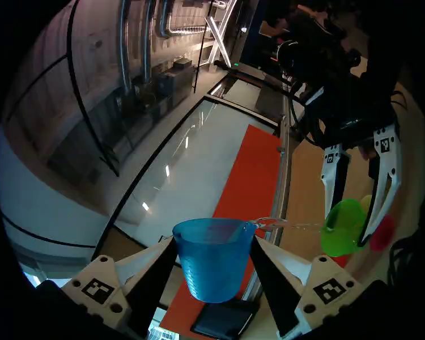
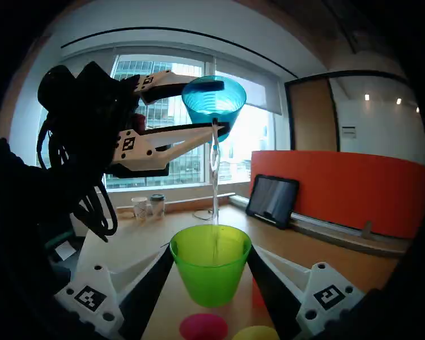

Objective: Pour water

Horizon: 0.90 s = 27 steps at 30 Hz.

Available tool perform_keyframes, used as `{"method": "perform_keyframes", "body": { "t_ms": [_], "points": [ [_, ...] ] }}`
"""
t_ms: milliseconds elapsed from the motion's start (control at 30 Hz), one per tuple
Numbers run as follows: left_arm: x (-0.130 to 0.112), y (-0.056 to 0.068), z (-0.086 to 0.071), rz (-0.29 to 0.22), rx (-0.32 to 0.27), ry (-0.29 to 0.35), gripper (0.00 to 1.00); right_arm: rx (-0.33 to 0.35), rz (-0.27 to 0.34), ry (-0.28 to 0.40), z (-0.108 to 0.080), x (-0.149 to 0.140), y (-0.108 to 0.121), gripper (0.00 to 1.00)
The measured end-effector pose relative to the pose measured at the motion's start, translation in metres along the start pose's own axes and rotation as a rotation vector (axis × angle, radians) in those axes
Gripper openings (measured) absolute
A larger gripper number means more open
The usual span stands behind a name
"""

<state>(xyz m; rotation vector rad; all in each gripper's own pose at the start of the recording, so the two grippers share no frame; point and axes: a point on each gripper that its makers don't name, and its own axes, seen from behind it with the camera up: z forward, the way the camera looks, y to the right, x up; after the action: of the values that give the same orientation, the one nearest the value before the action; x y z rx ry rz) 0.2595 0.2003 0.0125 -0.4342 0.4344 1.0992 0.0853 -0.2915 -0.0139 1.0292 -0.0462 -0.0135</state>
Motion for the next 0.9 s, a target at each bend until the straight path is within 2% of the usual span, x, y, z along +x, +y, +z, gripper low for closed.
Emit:
{"method": "perform_keyframes", "body": {
  "t_ms": [467, 900],
  "points": [
    [0.006, -0.006, -0.003, 0.061, 0.016, 0.011, 0.86, -0.011, -0.007, 0.006, -0.003, 0.003, 0.004, 0.91],
    [0.013, -0.007, -0.003, 0.115, 0.021, 0.02, 0.86, -0.006, -0.011, 0.011, -0.005, 0.009, 0.003, 0.91]
  ]
}}
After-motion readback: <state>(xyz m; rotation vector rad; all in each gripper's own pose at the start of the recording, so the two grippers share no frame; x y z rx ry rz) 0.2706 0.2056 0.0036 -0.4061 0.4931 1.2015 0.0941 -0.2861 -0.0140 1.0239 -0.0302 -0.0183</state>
